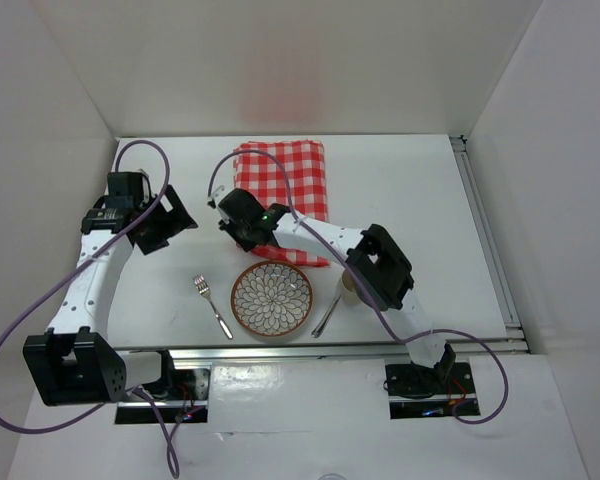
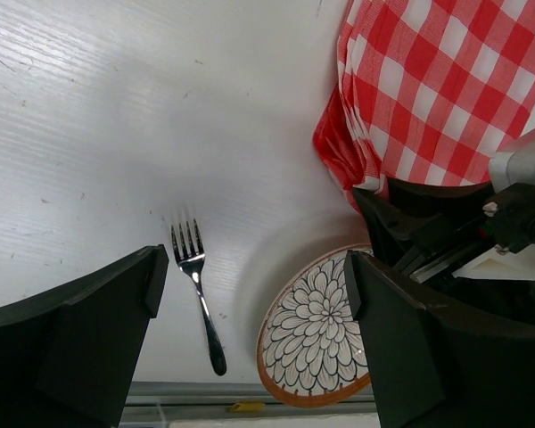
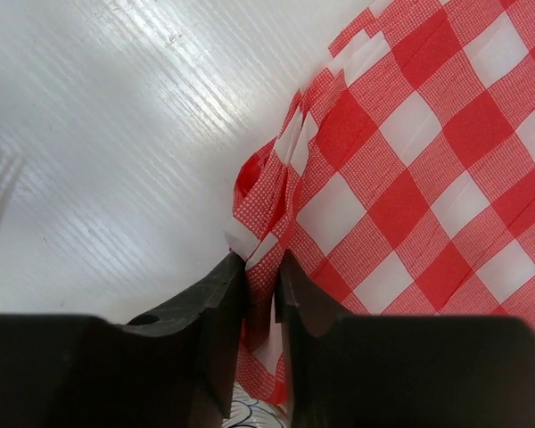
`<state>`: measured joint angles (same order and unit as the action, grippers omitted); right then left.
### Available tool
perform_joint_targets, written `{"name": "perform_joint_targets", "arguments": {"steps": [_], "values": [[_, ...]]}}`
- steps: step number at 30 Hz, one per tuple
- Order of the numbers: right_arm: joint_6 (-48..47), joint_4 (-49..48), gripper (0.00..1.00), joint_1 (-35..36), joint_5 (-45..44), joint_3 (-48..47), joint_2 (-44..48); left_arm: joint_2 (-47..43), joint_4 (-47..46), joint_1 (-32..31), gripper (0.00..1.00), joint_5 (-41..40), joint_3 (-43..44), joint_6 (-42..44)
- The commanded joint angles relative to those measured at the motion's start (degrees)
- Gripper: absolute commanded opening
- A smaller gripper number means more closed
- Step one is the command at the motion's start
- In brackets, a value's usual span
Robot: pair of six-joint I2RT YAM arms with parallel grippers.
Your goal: Set the dinner table for one person
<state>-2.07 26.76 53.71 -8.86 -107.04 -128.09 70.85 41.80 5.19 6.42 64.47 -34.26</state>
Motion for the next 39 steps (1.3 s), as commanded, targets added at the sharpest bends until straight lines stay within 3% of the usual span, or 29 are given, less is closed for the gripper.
{"name": "perform_joint_targets", "arguments": {"steps": [1, 2, 3, 5, 6, 7, 9, 10, 13, 14, 17, 19, 21, 25, 27, 29, 32, 35, 36, 39], "values": [[1.27, -0.4, 0.34, -0.54, 1.22, -2.12, 2.58, 0.43, -1.64, 0.35, 1.0, 1.5, 0.4, 1.39], [1.27, -0.4, 0.35, -0.54, 1.83, -1.59, 2.58, 0.43, -1.64, 0.35, 1.0, 1.5, 0.4, 1.39], [1.27, -0.4, 0.25, -0.54, 1.83, -1.59, 2.58, 0.43, -1.64, 0.35, 1.0, 1.5, -0.13, 1.39], [1.8, -0.4, 0.24, -0.54, 1.83, -1.59, 2.06, 0.43, -2.16, 0.35, 1.0, 2.02, -0.13, 1.39], [1.8, -0.4, 0.29, -0.54, 2.53, -1.59, 2.06, 0.43, -2.16, 0.35, 1.0, 2.02, -0.13, 1.39], [2.41, -0.4, 0.45, -1.06, 2.53, -1.59, 2.06, 0.43, -2.16, 0.35, 1.0, 2.02, -0.13, 1.39], [2.42, -0.4, 0.45, -1.07, 3.41, -1.07, 2.67, 0.43, -2.16, 0.35, 1.0, 2.02, -0.65, 1.39], [3.03, -0.4, 0.39, -1.07, 3.41, -1.06, 2.67, 0.43, -2.16, 0.35, 1.0, 2.54, -0.66, 1.39], [3.56, -1.1, 0.41, -1.59, 4.11, -0.53, 3.81, 0.43, -2.16, 0.35, 1.0, 2.55, -1.19, 1.39], [3.56, -1.1, 0.34, -2.12, 4.99, -0.53, 3.82, 0.43, -2.16, 0.35, 1.0, 2.55, -1.19, 1.39], [3.56, -1.1, 0.28, -2.12, 4.47, -0.53, 3.82, 0.43, -2.69, 0.35, 1.0, 3.07, -1.71, 1.39], [4.09, -0.49, 0.38, -2.12, 5.44, -0.53, 3.82, 0.43, -2.69, 0.35, 1.0, 3.08, -2.24, 1.39], [4.09, -0.48, 0.6, -2.12, 5.96, -0.53, 3.82, 0.96, -2.69, 0.35, 1.0, 3.08, -2.24, 1.39], [4.61, -0.48, 0.67, -2.12, 5.96, -0.01, 3.82, 0.96, -3.22, 0.35, 1.0, 3.6, -2.77, 1.39], [4.61, -0.48, 0.63, -2.12, 6.58, 0.52, 4.34, 1.48, -3.22, 0.35, 1.0, 3.6, -2.77, 1.39], [4.61, -0.48, 0.49, -2.12, 6.58, 0.52, 4.34, 1.48, -3.22, 0.35, 1.0, 3.6, -3.3, 1.39], [5.14, -0.48, 0.4, -2.12, 6.58, 1.13, 4.86, 1.48, -3.22, -0.18, 1.0, 3.6, -3.3, 1.39], [5.14, -0.48, 0.2, -2.12, 6.58, 1.14, 5.57, 1.48, -3.74, -0.18, 1.0, 4.13, -4.43, 1.39], [5.66, -0.48, 0.08, -2.12, 6.58, 1.14, 6.44, 1.48, -3.74, -0.79, 1.0, 4.13, -4.44, 1.39], [6.19, -0.48, 0.05, -2.64, 7.19, 1.14, 8.55, 2.1, -5.41, -2.37, 0.99, 5.27, -5.67, 0.25]]}}
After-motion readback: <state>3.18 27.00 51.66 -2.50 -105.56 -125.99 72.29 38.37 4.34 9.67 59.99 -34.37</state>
